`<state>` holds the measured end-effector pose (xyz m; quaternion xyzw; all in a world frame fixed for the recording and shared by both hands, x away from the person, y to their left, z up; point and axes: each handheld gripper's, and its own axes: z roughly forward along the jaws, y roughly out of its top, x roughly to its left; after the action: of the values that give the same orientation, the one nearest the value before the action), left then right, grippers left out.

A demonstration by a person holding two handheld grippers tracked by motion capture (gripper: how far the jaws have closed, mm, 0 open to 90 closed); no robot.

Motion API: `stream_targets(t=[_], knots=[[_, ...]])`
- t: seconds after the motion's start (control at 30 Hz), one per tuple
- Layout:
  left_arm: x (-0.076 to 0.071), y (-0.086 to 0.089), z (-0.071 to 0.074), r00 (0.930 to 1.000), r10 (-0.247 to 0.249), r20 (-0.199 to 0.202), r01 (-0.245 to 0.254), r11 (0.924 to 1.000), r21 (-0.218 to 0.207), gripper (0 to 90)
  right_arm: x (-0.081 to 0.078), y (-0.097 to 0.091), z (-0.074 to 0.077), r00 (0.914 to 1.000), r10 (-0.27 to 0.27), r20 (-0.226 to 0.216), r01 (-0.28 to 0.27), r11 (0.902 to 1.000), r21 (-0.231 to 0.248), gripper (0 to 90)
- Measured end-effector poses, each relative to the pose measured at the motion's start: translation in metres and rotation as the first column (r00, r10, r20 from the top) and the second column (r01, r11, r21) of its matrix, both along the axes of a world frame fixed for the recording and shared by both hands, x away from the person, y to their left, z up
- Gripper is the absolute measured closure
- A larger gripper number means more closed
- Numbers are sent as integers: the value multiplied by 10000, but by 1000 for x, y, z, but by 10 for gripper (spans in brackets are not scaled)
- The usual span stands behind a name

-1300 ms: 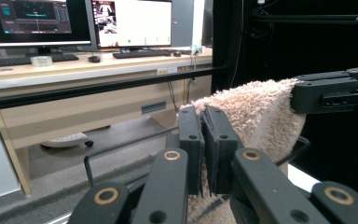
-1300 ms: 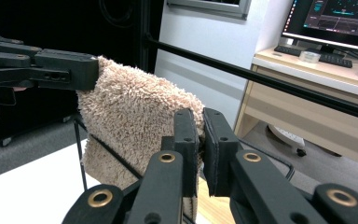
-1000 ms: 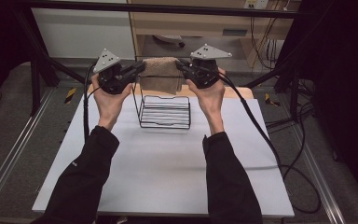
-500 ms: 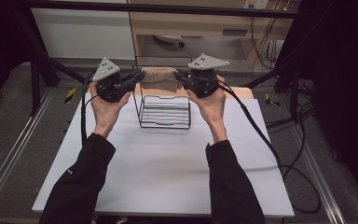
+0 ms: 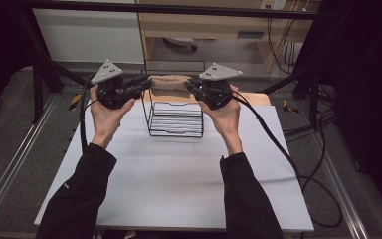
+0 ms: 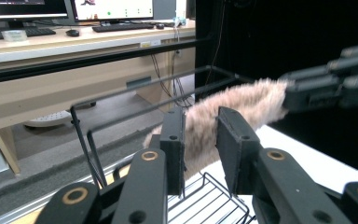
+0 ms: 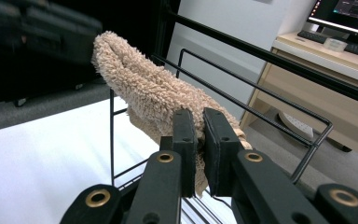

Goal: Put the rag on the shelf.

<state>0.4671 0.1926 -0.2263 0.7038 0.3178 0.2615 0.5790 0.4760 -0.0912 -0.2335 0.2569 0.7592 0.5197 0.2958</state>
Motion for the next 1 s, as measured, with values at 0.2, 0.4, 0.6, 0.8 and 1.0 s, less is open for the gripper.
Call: stream_targets(t=[0.2,0.4,0.6,0.8,1.0], knots=[[4,-9,14,9986,-362,-375,377,9985,387,755,-1,1,-3,9999,84,55,-83,9998,-194,835],[5,-20,0,9896,-683,-1262,823,9907,1087,888,-1,1,-9,9997,215,-79,-218,9991,-364,812],[8,-19,-15,9855,-648,-1568,842,9891,1208,900,-1,2,-14,9993,296,-239,-305,9987,-403,780],[10,-20,-22,9880,-532,-1447,735,9876,1387,900,-1,2,-16,9989,257,-392,-269,9992,-306,689],[10,-20,-28,9888,-513,-1401,717,9868,1449,900,-4,-2,-18,9972,418,-627,-403,9989,254,685]])
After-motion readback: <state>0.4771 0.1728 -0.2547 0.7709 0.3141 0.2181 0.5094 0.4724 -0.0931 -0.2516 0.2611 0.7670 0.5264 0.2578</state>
